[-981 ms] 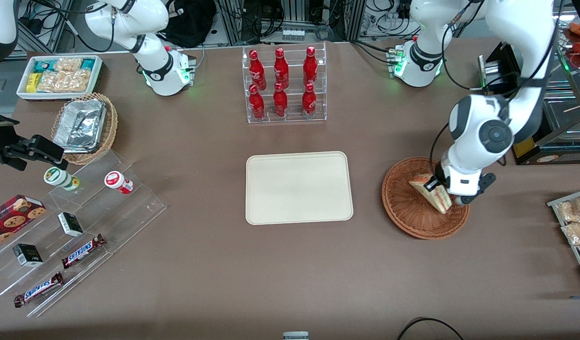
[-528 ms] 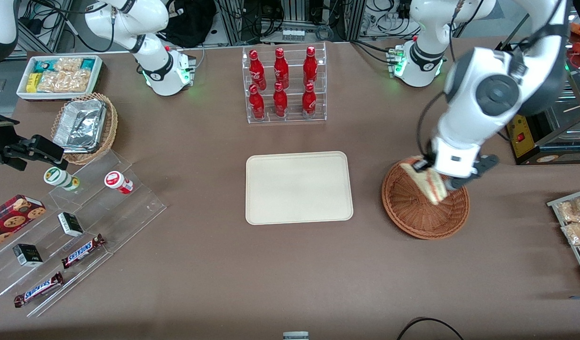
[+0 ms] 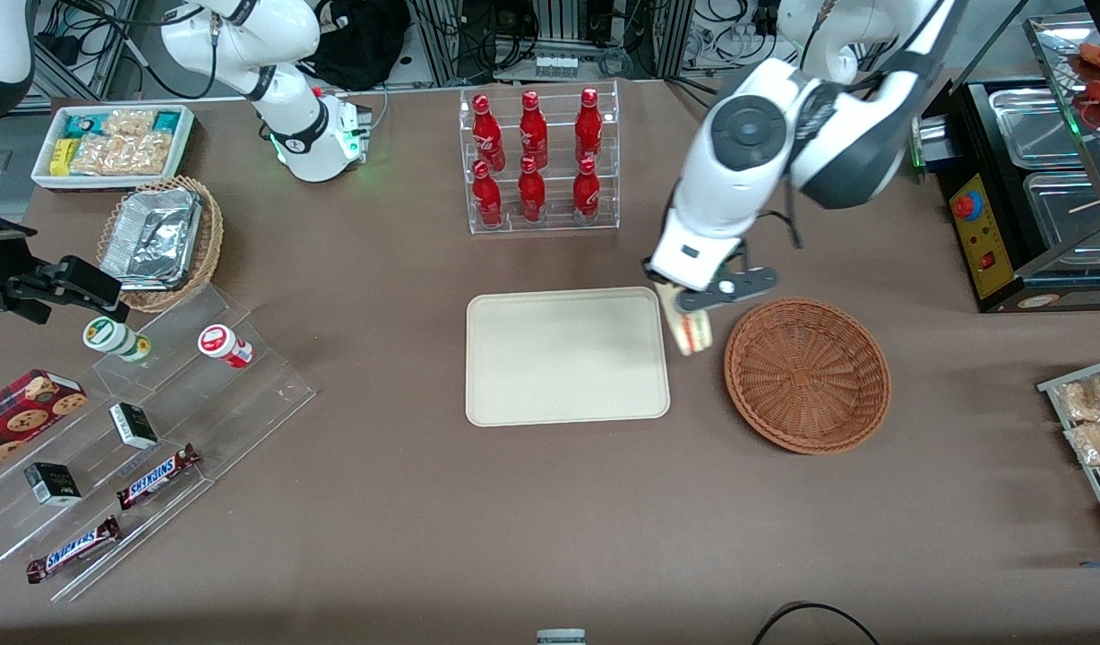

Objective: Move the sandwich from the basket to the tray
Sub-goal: 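Lift the sandwich and carry it over the beige tray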

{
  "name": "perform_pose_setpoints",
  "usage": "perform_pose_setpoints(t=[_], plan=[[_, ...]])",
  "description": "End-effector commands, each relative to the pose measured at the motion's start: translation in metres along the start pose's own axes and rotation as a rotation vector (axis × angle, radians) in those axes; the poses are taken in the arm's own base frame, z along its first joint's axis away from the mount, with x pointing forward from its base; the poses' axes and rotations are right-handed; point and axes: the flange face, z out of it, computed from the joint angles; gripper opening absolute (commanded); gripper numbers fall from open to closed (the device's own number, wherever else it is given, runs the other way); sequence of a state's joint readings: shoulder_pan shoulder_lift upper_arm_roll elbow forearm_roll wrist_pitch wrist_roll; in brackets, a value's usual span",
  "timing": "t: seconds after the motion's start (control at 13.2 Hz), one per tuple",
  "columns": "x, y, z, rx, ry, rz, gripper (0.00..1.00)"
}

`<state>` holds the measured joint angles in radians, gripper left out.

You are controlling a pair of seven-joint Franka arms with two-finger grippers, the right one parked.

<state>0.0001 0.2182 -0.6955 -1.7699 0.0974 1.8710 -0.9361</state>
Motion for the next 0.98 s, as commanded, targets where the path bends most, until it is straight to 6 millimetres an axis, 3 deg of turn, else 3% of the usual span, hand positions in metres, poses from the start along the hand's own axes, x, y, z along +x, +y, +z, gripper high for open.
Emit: perform_pose_setpoints(t=[0.0,0.08,0.38,0.91], plan=[[-0.014,0.047,0.020,0.036,0.017,0.022,0.13],[-0.013,0.058,0.032,0.052,0.028,0.047,0.13],[-0.039,0.118,0.074,-0.018,0.007,0.151,0.13],[-0.046,0.154,0.159,-0.030,0.049,0.176,0.12]])
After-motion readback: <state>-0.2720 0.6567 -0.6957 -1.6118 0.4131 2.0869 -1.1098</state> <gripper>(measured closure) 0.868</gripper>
